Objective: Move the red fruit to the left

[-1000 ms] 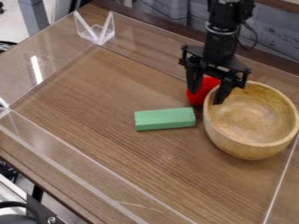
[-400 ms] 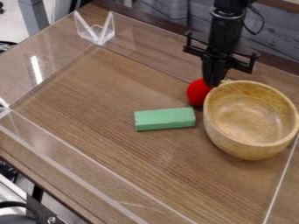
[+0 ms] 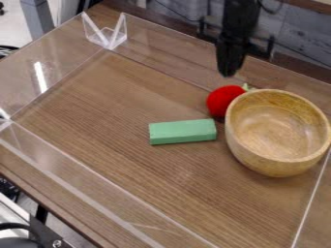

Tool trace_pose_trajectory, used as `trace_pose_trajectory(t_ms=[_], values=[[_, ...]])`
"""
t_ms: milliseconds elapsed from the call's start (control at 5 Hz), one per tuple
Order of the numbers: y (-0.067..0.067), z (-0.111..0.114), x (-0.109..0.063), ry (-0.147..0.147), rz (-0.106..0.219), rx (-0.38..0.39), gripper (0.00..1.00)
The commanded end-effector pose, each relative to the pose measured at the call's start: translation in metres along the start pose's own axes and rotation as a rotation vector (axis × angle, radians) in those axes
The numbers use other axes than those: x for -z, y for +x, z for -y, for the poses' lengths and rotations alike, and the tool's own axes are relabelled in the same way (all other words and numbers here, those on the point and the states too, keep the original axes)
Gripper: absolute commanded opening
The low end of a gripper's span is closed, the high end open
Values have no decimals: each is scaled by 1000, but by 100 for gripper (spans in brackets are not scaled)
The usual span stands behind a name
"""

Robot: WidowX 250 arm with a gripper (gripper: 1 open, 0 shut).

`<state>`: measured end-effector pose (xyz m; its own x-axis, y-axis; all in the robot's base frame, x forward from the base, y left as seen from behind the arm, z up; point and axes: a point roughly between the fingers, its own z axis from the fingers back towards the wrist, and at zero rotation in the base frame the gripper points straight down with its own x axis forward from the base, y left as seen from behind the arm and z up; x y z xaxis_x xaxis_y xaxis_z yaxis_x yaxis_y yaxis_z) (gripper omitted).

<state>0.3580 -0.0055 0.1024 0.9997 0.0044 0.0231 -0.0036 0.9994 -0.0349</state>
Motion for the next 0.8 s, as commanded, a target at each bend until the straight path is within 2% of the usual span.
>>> trace_pose_trajectory(t_ms=[0,600], values=[[2,9,-10,4,46,-14,100],[-11,20,39,28,-18,-77,100]])
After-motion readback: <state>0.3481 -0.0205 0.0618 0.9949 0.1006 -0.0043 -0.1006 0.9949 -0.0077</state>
